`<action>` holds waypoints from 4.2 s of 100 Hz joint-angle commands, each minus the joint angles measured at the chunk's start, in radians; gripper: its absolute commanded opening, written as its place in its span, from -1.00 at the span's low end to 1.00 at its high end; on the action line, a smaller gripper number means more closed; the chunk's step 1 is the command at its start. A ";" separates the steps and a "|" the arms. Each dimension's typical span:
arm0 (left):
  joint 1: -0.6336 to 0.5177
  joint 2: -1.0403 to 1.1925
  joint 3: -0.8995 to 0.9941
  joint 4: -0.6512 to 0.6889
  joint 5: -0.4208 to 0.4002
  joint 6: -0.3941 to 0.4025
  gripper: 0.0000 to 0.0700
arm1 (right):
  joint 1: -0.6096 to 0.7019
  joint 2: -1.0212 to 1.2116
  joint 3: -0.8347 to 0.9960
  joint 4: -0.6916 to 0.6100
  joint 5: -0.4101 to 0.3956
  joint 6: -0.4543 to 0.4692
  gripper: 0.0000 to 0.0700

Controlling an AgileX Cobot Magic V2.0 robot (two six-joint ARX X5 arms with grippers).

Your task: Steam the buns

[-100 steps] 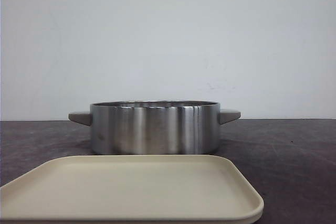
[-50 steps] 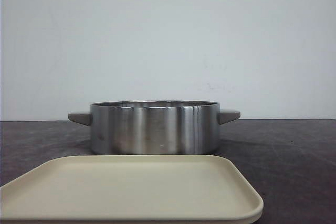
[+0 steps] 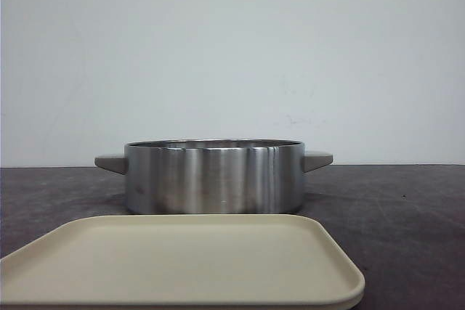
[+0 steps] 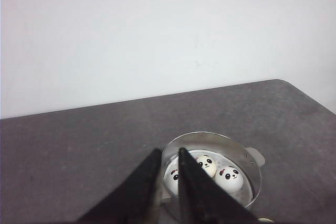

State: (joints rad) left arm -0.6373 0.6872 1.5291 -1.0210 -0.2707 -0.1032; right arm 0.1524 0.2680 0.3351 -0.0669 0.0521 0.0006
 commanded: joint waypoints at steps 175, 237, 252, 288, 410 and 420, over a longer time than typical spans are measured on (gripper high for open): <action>-0.007 0.006 0.014 0.012 -0.002 0.006 -0.95 | -0.143 -0.264 -0.323 -0.091 -0.078 0.101 -0.99; -0.008 0.004 0.014 0.016 -0.002 0.036 -0.96 | -0.143 -0.264 -0.323 -0.091 -0.078 0.101 -0.99; -0.008 0.004 0.014 0.019 -0.002 0.036 -0.96 | -0.143 -0.264 -0.323 -0.091 -0.078 0.101 -0.99; 0.137 0.004 0.014 0.016 -0.002 0.039 -0.96 | -0.143 -0.264 -0.323 -0.091 -0.078 0.101 -0.99; 0.693 -0.674 -1.424 0.990 0.399 0.035 -0.96 | -0.143 -0.264 -0.323 -0.091 -0.078 0.101 -0.99; 0.706 -0.675 -1.453 0.996 0.397 0.034 -0.95 | -0.143 -0.264 -0.323 -0.091 -0.078 0.101 -0.99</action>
State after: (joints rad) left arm 0.0616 0.0166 0.0933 -0.0399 0.1265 -0.0570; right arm 0.0109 0.0036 0.0143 -0.1684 -0.0246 0.0940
